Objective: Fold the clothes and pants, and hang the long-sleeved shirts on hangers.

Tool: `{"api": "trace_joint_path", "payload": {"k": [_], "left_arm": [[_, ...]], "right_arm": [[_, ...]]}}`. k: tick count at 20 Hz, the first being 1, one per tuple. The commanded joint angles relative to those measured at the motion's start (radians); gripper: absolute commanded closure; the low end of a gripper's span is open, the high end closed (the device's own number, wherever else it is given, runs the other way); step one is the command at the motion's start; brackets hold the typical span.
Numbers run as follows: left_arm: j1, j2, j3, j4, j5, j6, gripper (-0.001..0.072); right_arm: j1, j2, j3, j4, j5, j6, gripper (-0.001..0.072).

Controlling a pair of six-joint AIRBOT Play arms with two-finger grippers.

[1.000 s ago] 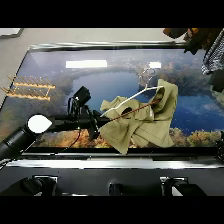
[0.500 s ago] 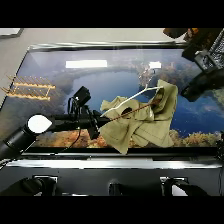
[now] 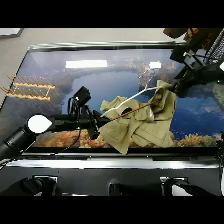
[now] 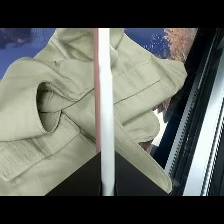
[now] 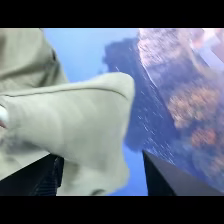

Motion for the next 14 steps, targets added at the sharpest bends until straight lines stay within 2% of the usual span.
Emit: {"api": "trace_joint_path", "payload": {"k": [1,3,5,7,9,10,14], "left_arm": [[0.000,0.000,0.000,0.000,0.001,0.000,0.0688],[0.000,0.000,0.000,0.000,0.001,0.000,0.0688],[0.000,0.000,0.000,0.000,0.001,0.000,0.0688],[0.000,0.000,0.000,0.000,0.001,0.000,0.0688],[0.000,0.000,0.000,0.000,0.001,0.000,0.0687],[0.000,0.000,0.000,0.000,0.001,0.000,0.0687],[0.000,0.000,0.000,0.000,0.002,-0.035,0.0666]], "right_arm": [[0.000,-0.042,0.000,0.070,0.047,-0.018,0.0189],[0.000,-0.058,0.000,0.070,0.068,-0.018,0.0203],[0.000,-0.060,0.000,0.072,0.061,-0.037,0.0305],[0.000,-0.061,0.000,0.079,0.061,-0.048,0.0442],[0.000,-0.060,0.000,0.079,0.064,-0.047,0.0659],[0.000,-0.056,0.000,0.079,0.073,-0.046,0.0681],[-0.002,0.000,0.000,0.043,0.085,-0.045,0.0683]]}}
